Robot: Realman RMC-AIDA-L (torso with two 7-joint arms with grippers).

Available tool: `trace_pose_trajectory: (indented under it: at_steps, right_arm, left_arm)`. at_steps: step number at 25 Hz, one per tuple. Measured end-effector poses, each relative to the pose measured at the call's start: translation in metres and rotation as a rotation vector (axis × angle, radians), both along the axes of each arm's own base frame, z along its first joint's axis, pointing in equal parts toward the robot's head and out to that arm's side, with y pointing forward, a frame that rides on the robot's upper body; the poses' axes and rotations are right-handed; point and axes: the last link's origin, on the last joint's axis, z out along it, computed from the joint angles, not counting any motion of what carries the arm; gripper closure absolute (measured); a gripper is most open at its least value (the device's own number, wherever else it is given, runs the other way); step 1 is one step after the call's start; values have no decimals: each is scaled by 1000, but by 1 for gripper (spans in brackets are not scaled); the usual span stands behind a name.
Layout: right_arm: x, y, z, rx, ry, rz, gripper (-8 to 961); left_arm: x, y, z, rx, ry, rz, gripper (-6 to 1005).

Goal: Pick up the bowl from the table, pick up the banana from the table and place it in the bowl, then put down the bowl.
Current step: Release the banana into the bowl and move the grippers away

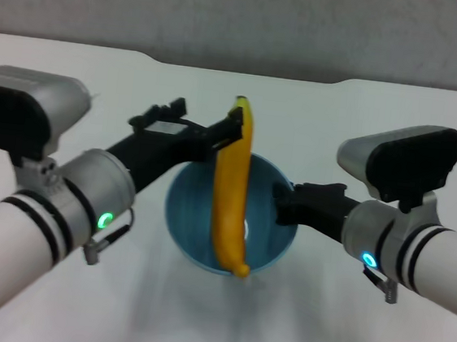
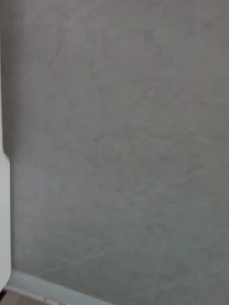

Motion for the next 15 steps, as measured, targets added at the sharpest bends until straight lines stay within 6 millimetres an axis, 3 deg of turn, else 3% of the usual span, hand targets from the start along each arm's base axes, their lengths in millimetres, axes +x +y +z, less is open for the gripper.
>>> trace_pose_trajectory:
  at_steps: [4, 7, 8, 10, 15]
  right_arm:
    - [12, 2, 8, 26, -4, -32, 918]
    - [30, 7, 12, 46, -18, -81, 918]
    - [30, 7, 12, 46, -18, -81, 918]
    - [41, 9, 12, 58, -17, -110, 918]
    - [54, 11, 10, 65, -2, -153, 919]
  left_arm:
    - [-21, 0, 19, 67, 28, 53, 92]
    - [-56, 0, 42, 138, 20, 167, 92]
    - [-56, 0, 42, 138, 20, 167, 92]
    - [-77, -2, 49, 160, 18, 232, 92]
    - [-89, -5, 51, 168, 17, 269, 92]
